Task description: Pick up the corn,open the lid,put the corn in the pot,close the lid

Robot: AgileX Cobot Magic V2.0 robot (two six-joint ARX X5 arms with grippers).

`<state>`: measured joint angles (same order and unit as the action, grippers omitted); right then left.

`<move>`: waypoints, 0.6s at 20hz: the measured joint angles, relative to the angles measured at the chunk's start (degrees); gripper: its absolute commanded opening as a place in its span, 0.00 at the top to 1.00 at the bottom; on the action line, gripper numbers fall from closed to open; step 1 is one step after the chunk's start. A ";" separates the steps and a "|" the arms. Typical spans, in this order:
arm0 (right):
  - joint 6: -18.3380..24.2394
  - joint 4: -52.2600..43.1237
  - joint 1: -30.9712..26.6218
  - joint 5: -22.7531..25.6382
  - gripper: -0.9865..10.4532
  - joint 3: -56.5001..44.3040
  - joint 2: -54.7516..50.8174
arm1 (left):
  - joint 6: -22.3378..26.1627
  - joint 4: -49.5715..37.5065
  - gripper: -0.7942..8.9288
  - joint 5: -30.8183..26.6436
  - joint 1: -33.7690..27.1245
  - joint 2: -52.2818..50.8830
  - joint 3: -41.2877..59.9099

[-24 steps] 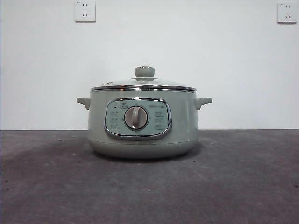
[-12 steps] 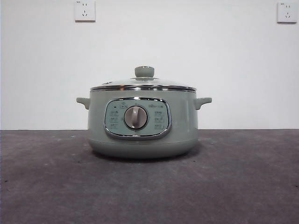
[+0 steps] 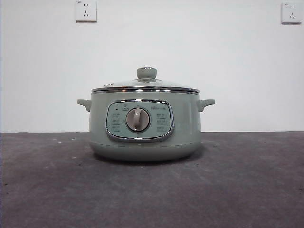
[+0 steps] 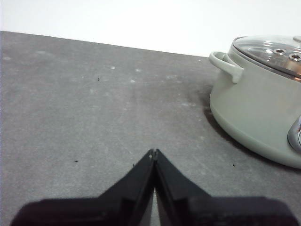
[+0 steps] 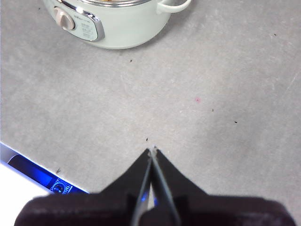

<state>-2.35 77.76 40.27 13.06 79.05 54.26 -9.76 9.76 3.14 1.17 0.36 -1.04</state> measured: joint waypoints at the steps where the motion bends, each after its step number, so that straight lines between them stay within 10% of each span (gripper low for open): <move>1: 0.00 0.00 0.00 0.00 0.91 0.00 0.00 | 0.00 -0.04 0.92 0.00 0.00 0.00 0.00; 12: 0.00 0.00 -0.09 0.46 0.91 0.00 0.28 | 0.00 -0.04 0.92 0.00 0.00 2.01 0.00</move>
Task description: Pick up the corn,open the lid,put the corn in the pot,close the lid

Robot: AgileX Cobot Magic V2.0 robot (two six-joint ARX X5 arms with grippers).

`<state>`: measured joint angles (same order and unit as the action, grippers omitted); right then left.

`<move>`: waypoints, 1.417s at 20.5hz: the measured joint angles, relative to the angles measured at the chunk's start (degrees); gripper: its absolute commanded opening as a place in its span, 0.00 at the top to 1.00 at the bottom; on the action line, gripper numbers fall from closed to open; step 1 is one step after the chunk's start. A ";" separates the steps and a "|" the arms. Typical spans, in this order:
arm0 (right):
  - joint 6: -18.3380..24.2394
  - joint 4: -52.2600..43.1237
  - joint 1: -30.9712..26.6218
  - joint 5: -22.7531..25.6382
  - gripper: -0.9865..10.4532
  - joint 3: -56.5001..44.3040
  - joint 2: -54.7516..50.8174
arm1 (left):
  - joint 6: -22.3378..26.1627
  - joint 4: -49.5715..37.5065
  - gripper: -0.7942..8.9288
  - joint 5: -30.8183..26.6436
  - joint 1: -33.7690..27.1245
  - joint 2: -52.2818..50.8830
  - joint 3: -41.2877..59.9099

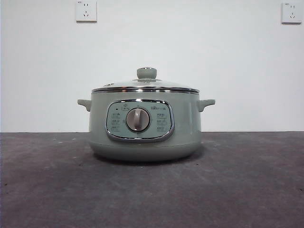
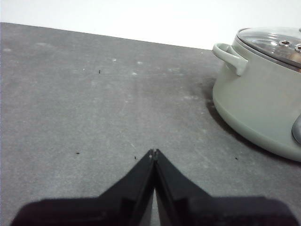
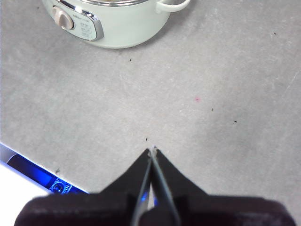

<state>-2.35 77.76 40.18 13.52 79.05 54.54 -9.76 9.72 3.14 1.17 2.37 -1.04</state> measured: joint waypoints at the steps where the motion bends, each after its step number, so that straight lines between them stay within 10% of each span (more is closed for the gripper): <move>1: 0.00 0.00 -0.39 0.39 0.91 0.00 -0.24 | 0.00 0.02 0.92 0.00 0.00 0.20 0.00; 5: -0.90 -1.97 -7.54 -0.46 0.91 -1.77 -4.66 | 0.00 0.00 0.92 0.00 0.00 0.79 0.00; 14: -2.21 -73.40 -40.74 -25.83 0.91 -57.33 -41.27 | 0.00 0.02 0.92 0.00 0.00 0.90 0.00; 29: -0.28 -67.43 -46.93 -22.38 0.91 -77.59 -53.05 | -0.02 0.02 0.92 0.00 0.00 1.01 0.00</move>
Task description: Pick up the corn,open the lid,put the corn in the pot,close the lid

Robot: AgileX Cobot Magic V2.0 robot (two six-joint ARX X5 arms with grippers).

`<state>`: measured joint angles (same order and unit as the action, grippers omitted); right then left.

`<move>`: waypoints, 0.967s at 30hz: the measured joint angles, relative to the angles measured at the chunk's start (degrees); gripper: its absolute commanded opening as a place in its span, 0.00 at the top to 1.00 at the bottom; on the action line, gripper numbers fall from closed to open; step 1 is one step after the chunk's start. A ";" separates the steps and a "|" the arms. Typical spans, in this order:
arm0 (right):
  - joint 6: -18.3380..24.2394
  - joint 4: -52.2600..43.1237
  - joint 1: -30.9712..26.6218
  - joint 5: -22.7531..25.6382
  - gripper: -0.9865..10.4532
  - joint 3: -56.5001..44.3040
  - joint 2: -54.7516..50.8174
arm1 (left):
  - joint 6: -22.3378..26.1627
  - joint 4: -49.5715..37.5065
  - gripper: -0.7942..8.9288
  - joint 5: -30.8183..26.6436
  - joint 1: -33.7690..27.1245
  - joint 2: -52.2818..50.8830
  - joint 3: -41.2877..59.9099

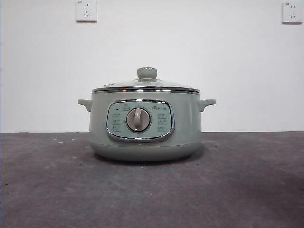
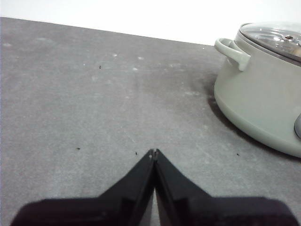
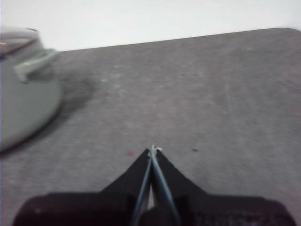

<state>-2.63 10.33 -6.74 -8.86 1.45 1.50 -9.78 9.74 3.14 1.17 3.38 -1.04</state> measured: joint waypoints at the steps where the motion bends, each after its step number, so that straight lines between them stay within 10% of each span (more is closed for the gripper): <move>1: 0.42 0.02 0.00 1.07 0.91 0.00 -0.07 | 0.00 -0.02 0.92 0.00 0.00 0.02 0.00; 29: 1.60 0.31 2.67 3.91 0.91 0.00 -0.83 | 0.00 0.00 0.92 0.00 0.00 0.39 0.00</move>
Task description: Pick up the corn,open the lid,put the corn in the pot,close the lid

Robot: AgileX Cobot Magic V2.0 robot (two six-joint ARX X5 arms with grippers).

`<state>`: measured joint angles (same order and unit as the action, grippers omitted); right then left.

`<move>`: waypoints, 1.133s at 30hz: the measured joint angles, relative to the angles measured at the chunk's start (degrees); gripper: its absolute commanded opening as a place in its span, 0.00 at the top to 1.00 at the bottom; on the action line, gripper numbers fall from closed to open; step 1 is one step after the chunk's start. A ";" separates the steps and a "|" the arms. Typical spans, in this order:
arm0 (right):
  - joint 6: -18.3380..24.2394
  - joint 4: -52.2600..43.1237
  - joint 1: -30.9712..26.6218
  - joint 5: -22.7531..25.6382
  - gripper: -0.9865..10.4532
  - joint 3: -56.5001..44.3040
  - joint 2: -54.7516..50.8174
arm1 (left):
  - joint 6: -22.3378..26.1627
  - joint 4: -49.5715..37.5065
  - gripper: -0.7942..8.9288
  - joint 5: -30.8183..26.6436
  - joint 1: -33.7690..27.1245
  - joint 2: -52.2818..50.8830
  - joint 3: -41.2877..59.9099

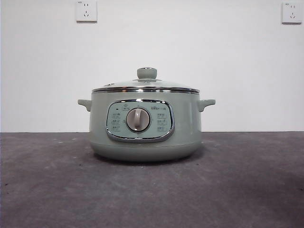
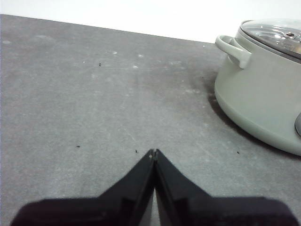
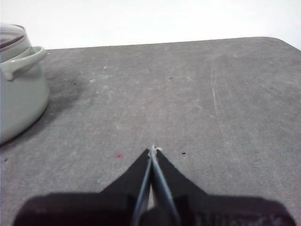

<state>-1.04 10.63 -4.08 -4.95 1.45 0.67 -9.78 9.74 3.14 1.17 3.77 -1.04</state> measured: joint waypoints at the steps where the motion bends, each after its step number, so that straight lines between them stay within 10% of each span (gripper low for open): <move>1: 0.00 0.02 0.00 0.00 0.91 0.00 0.00 | 0.00 0.00 0.92 0.00 0.00 0.00 0.00; 34: 0.00 0.02 0.00 0.02 0.91 0.00 0.00 | 6.38 0.00 0.92 0.00 0.00 0.02 0.00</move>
<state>-1.04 10.66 -4.08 -4.93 1.45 0.67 -3.40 9.74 3.14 1.17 3.79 -1.04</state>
